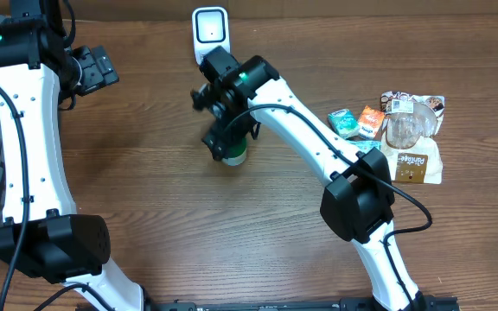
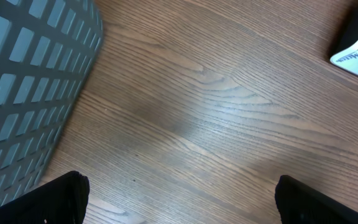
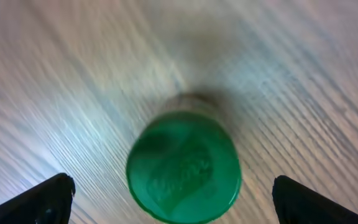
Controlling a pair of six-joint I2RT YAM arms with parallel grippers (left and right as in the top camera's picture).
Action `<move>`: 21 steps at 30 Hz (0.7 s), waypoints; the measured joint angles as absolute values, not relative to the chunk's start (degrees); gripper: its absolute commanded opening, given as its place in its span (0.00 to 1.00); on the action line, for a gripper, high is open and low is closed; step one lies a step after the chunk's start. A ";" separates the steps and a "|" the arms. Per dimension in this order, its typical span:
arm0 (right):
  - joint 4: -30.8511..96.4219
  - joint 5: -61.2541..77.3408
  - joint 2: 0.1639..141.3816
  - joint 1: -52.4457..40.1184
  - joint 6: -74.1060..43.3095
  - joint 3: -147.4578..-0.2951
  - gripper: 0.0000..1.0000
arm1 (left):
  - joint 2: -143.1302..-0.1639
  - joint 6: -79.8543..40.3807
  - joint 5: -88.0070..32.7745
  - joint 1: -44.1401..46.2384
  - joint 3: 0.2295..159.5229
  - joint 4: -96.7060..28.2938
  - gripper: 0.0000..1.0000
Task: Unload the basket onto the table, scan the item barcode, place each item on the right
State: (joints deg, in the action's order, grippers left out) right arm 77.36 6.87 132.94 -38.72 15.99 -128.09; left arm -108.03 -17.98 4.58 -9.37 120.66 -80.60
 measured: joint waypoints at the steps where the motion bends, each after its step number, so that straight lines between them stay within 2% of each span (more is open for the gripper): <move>1: 77.25 7.05 132.94 -38.72 12.78 -128.38 1.00 | -108.03 -17.98 4.58 -9.37 120.66 -80.60 0.99; 3: 77.32 7.25 132.94 -38.72 6.28 -128.40 1.00 | -108.03 -17.98 4.58 -9.37 120.66 -80.60 1.00; 4: 77.41 7.25 132.94 -38.72 3.18 -128.27 0.86 | -108.03 -17.98 4.58 -9.37 120.66 -80.60 0.99; 5: 77.38 7.29 132.94 -38.72 1.58 -128.11 0.79 | -108.03 -17.98 4.58 -9.37 120.68 -80.60 1.00; 6: 77.34 7.29 132.94 -38.72 -0.16 -127.96 0.76 | -108.03 -17.98 4.58 -9.37 120.66 -80.60 1.00; 12: 75.88 3.18 132.94 -38.72 -15.66 -125.51 0.76 | -108.03 -17.98 4.58 -9.37 120.66 -80.60 1.00; 15: 74.76 0.10 132.94 -38.72 -25.34 -123.44 0.80 | -108.03 -17.98 4.58 -9.37 120.66 -80.60 0.99; 21: 69.38 -1.50 132.46 -38.79 -33.30 -120.90 0.84 | -108.03 -17.98 4.58 -9.37 120.66 -80.60 0.99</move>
